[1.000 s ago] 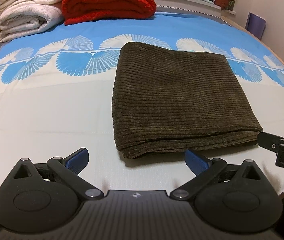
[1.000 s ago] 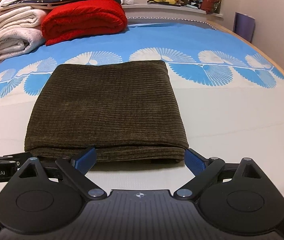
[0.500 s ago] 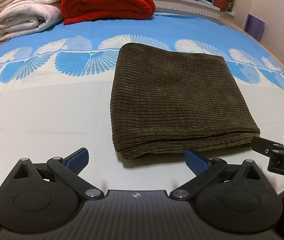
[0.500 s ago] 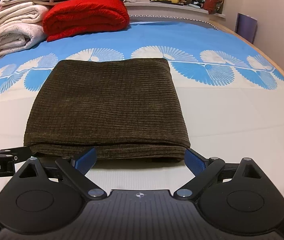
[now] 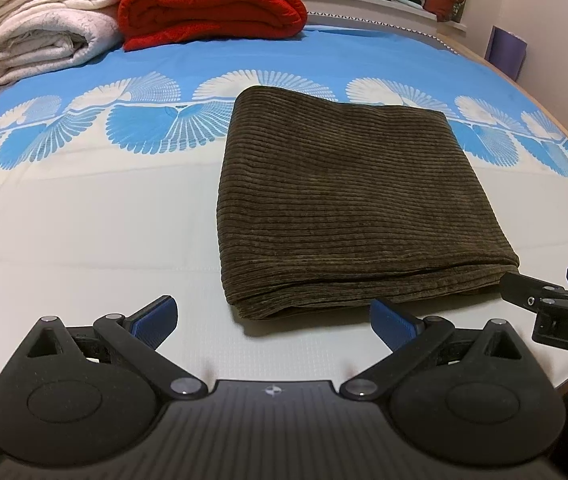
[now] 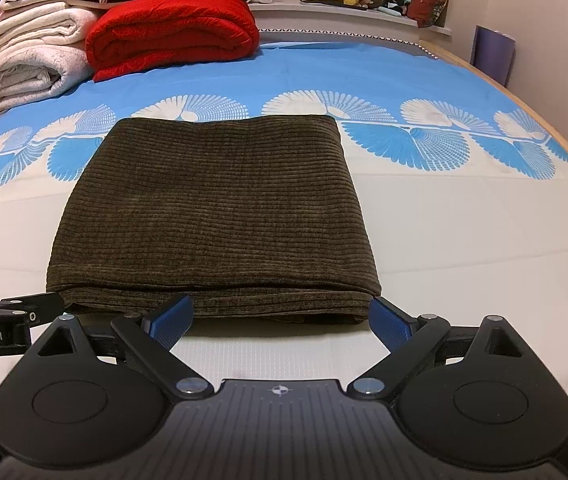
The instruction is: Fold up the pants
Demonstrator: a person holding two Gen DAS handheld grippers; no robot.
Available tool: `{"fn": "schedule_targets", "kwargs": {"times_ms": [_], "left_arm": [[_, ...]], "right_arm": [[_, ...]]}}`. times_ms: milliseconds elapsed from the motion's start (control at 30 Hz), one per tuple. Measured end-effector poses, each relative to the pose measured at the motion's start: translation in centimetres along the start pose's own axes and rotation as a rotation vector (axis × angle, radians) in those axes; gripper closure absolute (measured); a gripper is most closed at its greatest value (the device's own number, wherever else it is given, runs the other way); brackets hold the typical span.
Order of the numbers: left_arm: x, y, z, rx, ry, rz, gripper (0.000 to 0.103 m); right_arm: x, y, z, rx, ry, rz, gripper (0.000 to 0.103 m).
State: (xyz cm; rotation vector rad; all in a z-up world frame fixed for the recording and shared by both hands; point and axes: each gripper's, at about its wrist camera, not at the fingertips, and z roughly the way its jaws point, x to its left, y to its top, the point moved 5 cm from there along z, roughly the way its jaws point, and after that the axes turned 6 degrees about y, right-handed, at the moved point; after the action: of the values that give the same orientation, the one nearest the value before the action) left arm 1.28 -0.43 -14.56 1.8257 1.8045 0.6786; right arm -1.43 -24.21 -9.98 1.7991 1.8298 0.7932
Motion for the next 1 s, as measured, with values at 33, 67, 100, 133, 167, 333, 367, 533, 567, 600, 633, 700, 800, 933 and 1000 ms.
{"fn": "schedule_targets", "kwargs": {"times_ms": [33, 67, 100, 133, 167, 333, 367, 533, 567, 600, 633, 700, 800, 933, 1000], "left_arm": [[-0.02, 0.00, -0.01, -0.001, 0.000, 0.001, 0.000], [0.00, 0.01, -0.01, 0.000, 0.000, 0.001, 0.000], [-0.01, 0.00, 0.00, -0.001, 0.000, 0.002, 0.000], [0.00, 0.00, 0.01, -0.001, -0.001, 0.002, 0.000], [-0.02, 0.00, 0.01, -0.001, 0.000, 0.003, 0.000], [0.07, -0.06, 0.00, -0.002, 0.000, 0.005, 0.000], [0.07, -0.07, 0.00, -0.002, -0.001, 0.005, 0.000], [0.09, -0.06, -0.02, -0.003, -0.001, 0.007, 0.000], [0.10, -0.06, -0.02, -0.003, 0.000, 0.007, 0.000], [0.11, -0.06, -0.02, -0.003, -0.001, 0.007, 0.000], [0.11, -0.07, -0.02, -0.003, -0.001, 0.008, 0.000], [0.10, -0.07, -0.02, -0.004, -0.002, 0.008, 0.000], [0.12, -0.05, 0.00, -0.004, -0.001, 0.011, 0.000], [0.20, -0.06, 0.10, -0.002, -0.002, 0.012, 0.000], [0.17, -0.08, 0.10, -0.002, -0.003, 0.014, 0.000]], "right_arm": [[0.00, 0.01, 0.00, 0.000, 0.000, 0.000, 0.008], [-0.01, 0.01, -0.01, -0.001, 0.000, 0.000, 0.008], [-0.01, 0.02, -0.01, 0.000, 0.000, 0.001, 0.008], [-0.02, 0.02, -0.01, 0.000, 0.000, 0.001, 0.008], [-0.01, 0.01, -0.01, 0.000, 0.001, 0.000, 0.008], [-0.02, 0.02, -0.03, 0.000, 0.000, 0.000, 0.008], [-0.02, 0.04, -0.04, 0.000, 0.000, 0.000, 0.008], [-0.02, 0.03, -0.03, 0.000, 0.000, 0.000, 0.008], [-0.01, 0.03, -0.03, 0.000, 0.000, 0.000, 0.008], [-0.02, 0.03, -0.03, 0.000, 0.000, 0.000, 0.008], [-0.02, 0.02, -0.02, 0.000, 0.000, 0.000, 0.008], [-0.03, 0.02, -0.03, 0.000, 0.000, 0.000, 0.008], [-0.02, 0.02, -0.02, 0.000, 0.000, 0.000, 0.008], [0.02, 0.03, -0.02, 0.000, 0.000, 0.000, 0.008], [0.03, 0.03, -0.02, 0.001, 0.000, 0.000, 0.008]]}}
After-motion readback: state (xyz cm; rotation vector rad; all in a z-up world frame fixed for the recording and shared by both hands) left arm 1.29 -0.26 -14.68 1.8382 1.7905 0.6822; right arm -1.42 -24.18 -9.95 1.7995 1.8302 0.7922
